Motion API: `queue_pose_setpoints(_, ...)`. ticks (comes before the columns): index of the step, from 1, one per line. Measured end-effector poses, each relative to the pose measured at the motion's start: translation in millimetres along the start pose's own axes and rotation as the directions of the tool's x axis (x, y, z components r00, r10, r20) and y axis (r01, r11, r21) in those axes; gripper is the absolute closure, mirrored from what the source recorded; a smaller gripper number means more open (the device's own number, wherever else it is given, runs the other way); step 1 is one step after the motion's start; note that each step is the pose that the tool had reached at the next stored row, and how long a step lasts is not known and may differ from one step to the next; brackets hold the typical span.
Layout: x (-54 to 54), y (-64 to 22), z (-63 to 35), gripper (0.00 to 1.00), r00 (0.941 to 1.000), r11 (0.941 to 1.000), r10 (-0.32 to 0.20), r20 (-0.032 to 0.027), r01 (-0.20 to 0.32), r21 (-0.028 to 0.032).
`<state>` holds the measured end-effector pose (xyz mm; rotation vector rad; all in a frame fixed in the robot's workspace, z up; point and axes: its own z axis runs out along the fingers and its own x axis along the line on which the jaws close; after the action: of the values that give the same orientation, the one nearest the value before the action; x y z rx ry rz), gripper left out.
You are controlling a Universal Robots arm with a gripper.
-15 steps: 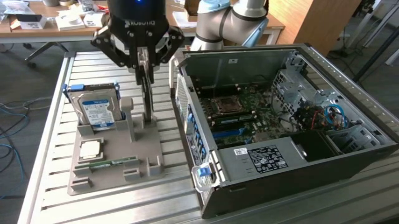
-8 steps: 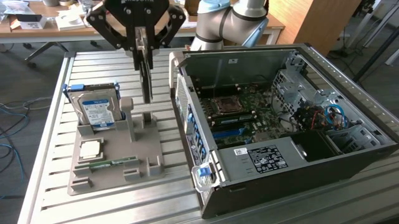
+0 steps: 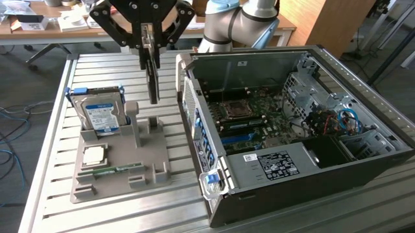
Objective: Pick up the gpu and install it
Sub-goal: 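Pick up the gpu and move the gpu toward the slot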
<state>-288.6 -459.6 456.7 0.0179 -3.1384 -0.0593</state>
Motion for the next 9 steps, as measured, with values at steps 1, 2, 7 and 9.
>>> queue_pose_setpoints(1, -2.4, 0.0, 0.0, 0.74, 1.0, 1.0, 0.0, 0.0001, 0.0, 0.0)
queue_pose_setpoints(2, -5.4, -0.1, 0.0, 0.74, 1.0, 1.0, 0.0, 0.0001, 0.0, -0.0001)
queue_pose_setpoints(7, -23.6, -0.3, 0.0, 0.74, 1.0, 1.0, 0.0, 0.0, 0.0, 0.0)
queue_pose_setpoints(9, -32.4, -0.4, 0.0, 0.74, 1.0, 1.0, 0.0, 0.0001, 0.0, -0.0001)
